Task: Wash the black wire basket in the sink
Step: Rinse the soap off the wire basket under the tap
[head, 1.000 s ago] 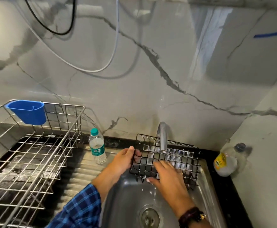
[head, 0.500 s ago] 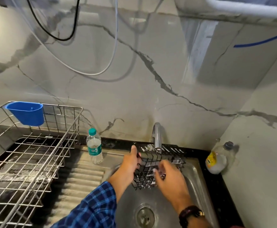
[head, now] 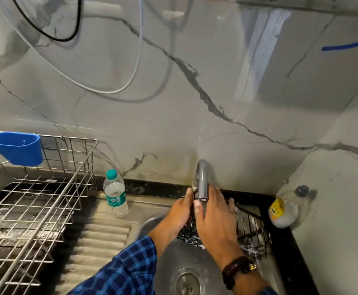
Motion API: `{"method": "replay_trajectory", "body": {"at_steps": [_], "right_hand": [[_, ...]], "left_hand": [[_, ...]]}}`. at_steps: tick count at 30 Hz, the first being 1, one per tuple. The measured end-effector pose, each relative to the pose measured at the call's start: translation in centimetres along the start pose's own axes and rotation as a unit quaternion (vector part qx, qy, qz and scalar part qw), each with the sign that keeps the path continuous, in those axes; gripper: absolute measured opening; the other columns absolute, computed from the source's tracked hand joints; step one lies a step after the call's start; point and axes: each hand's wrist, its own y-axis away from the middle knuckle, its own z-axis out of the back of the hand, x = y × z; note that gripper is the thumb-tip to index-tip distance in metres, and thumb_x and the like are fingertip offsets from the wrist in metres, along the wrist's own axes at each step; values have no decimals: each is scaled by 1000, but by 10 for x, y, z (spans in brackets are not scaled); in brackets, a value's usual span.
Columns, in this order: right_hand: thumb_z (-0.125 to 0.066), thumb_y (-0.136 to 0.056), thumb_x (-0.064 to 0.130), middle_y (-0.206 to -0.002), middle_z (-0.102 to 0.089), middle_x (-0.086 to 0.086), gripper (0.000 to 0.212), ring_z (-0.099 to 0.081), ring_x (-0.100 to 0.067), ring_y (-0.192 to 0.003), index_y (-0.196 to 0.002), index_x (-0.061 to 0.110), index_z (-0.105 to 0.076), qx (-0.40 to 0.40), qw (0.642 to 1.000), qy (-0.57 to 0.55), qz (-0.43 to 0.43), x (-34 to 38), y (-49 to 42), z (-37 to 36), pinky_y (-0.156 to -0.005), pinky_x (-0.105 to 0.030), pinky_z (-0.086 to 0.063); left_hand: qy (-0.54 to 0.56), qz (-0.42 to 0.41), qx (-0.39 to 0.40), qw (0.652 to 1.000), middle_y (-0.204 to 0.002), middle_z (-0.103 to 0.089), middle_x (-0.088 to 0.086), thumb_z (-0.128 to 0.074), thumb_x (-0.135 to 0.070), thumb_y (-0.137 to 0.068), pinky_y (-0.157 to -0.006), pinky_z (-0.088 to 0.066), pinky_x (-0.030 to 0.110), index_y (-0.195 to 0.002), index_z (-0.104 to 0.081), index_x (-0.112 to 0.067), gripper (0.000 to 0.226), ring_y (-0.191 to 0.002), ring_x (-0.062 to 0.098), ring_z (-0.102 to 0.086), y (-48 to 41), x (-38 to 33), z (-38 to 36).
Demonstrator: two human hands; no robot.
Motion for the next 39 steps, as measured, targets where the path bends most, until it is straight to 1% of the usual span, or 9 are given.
{"method": "replay_trajectory", "body": {"at_steps": [3, 6, 11, 15, 18, 22, 26, 31, 39], "right_hand": [[-2, -96, 56, -166, -7, -12, 73, -2, -29, -154, -158, 20, -13, 75, 995, 42, 50, 6, 6, -3, -122, -55, 1], [-6, -99, 54, -168, -3, -5, 67, -3, -23, -154, -159, 25, -3, 120, 978, 63, 157, 2, 11, -5, -122, -48, 8], [5, -100, 55, -165, 4, 8, 63, -1, -13, -154, -158, 32, -3, 116, 981, 73, 140, -56, 12, -14, -122, -37, 1], [19, -90, 60, -164, 12, 6, 76, 6, -17, -154, -157, 29, 0, 99, 994, 46, 24, -56, 15, -17, -124, -42, 5], [9, -92, 61, -164, 3, -4, 79, 3, -28, -153, -159, 23, -10, 75, 996, 57, -6, -1, 18, -18, -120, -56, 6], [-10, -104, 52, -159, -31, 1, 60, -20, -23, -149, -152, 25, -33, 117, 977, 69, 165, 43, 22, -23, -112, -66, -7], [-3, -98, 64, -164, -10, 3, 63, -13, -15, -148, -156, 43, -12, 112, 980, 71, 148, 17, 12, -16, -120, -60, 3], [11, -87, 73, -165, -19, 0, 89, -11, -19, -153, -156, 29, -21, 90, 995, 53, -3, -41, -1, -10, -123, -53, -11], [18, -84, 67, -163, 14, -2, 88, 12, -17, -151, -158, 21, 6, 145, 986, 4, 84, 31, 13, -17, -124, -50, 4]], "left_hand": [[86, 4, 76, 993, -106, -77, 4, -34, -49, -105, -95, -50, 30, -99, -76, -25, 48, -104, 16, -70, -4, 20, -5], [139, -13, 46, 989, -113, -75, 11, -38, -41, -106, -102, -50, 38, -109, -73, -19, 42, -110, 20, -69, -4, 36, -3], [174, -1, -59, 983, -57, -58, 3, -36, -62, -96, -60, -43, 31, -58, -58, -20, 60, -58, 21, -54, -9, 50, 14], [137, -2, -29, 990, -56, -49, -3, -35, -74, -84, -66, -36, 36, -53, -52, -23, 62, -57, 18, -44, -8, 49, 28], [118, -6, 29, 993, -93, -74, 4, -34, -56, -100, -83, -52, 33, -90, -75, -17, 57, -85, 19, -70, 7, 47, 26], [96, -13, 29, 995, -148, -34, -6, -39, 0, -105, -93, -41, 2, -149, -33, -3, 44, -135, 7, -40, 23, 57, 31], [104, -13, 37, 994, -131, -67, 4, -38, -53, -102, -109, -44, 40, -128, -67, -24, 48, -125, 18, -60, 19, 50, 32], [164, 3, -29, 986, -59, -53, 1, -42, -67, -86, -68, -42, 36, -57, -57, -21, 57, -61, 22, -49, 16, 49, 44], [121, 26, -36, 992, -90, -78, 4, -33, -59, -102, -96, -50, 42, -83, -78, -17, 64, -93, 22, -72, 15, 50, 37]]}}
